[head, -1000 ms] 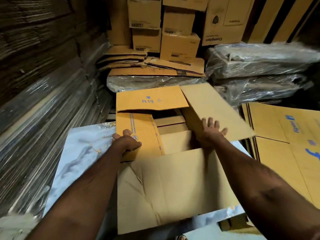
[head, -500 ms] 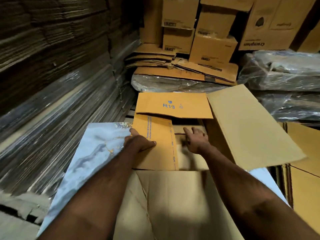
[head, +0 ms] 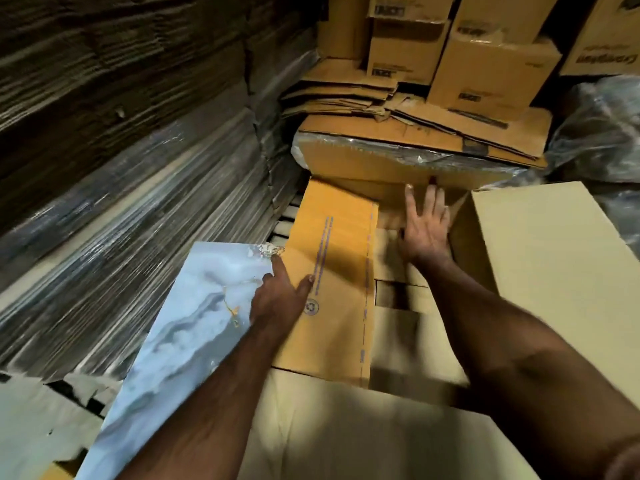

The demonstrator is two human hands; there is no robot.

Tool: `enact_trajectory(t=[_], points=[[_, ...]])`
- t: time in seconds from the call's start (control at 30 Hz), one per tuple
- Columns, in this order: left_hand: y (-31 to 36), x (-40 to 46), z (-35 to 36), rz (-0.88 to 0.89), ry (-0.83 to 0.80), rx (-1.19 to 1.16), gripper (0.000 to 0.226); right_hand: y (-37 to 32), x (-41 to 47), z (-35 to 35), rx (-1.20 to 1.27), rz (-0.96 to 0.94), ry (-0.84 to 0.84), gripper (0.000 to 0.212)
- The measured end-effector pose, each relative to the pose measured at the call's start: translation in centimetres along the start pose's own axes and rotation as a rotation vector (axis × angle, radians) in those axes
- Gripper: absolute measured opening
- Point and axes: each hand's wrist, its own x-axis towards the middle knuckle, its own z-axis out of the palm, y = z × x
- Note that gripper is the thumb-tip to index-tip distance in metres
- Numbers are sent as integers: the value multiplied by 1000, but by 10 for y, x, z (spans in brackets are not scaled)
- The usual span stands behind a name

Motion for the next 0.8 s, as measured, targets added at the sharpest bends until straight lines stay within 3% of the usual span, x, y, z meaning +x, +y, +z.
enact_trajectory(t=[0.1,0.27,0.37,0.57,0.67,0.8], points=[[3,-1,1,0,17,-2,82,2,47,-19,46,-28,49,95],[3,0,2,21,15,14,80,18,104,-24,-22,-21,-232,87],[1,0,2,26,15,8,79,26,114,-8,-50,3,-389,93],[2,1,4,38,46,51,76,28,110,2,-36,41,-432,106],[1,0,3,44,59,48,74,9,70,11,119,31,-297,95],[2,-2,2,49,51,-13,72,-30,-36,35,510,106,-149,70]])
